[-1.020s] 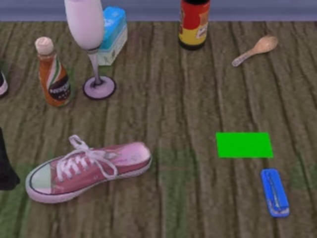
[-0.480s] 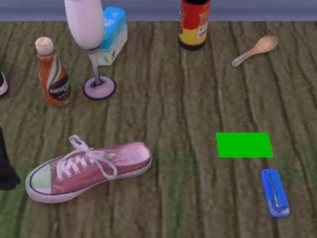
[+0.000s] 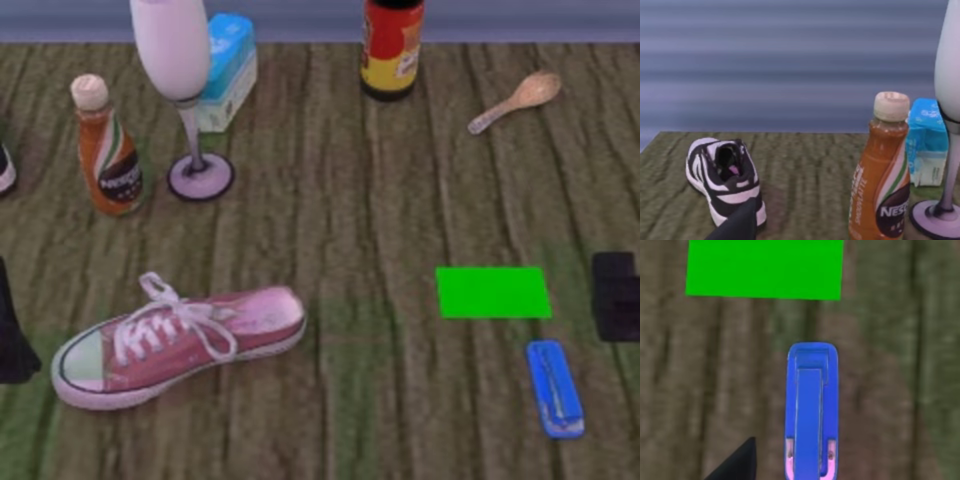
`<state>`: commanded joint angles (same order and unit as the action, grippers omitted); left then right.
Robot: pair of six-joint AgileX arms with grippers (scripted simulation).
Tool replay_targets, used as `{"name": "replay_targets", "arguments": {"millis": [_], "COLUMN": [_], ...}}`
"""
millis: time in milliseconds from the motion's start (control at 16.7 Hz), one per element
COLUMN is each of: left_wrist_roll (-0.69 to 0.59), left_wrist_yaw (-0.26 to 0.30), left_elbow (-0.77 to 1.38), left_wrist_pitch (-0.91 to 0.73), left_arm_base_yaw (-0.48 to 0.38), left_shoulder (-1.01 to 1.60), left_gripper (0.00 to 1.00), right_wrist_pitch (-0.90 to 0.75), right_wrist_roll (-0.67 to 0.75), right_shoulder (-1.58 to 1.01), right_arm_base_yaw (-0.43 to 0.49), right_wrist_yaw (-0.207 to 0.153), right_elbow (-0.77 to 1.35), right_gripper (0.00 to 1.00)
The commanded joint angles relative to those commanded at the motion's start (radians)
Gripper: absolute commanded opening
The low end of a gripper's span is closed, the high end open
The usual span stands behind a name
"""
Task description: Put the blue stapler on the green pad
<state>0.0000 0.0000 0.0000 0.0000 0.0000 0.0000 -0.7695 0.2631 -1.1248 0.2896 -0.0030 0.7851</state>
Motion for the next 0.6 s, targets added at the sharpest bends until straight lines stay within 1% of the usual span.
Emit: {"name": "replay_targets", "arguments": {"millis": [300,480,600], "left_wrist_roll": [0.0,0.0,0.0], "left_wrist_yaw": [0.0,0.0,0.0], "left_elbow": [0.0,0.0,0.0], "left_wrist_pitch": [0.0,0.0,0.0], "left_arm_base_yaw": [0.0,0.0,0.0], "left_shoulder": [0.0,0.0,0.0], "left_gripper": [1.0,1.0,1.0], "right_wrist_pitch": [-0.236,-0.315,-0.337], "right_wrist_roll": [0.082,0.111,0.12], "right_shoulder": [-0.343,-0.457,-0.492], "right_arm_base_yaw": [0.091,0.124,0.133], "right_wrist_yaw": [-0.002,-0.004,-0.004], "right_elbow": [0.249,0.343,0.371], "right_gripper": [1.0,1.0,1.0]}}
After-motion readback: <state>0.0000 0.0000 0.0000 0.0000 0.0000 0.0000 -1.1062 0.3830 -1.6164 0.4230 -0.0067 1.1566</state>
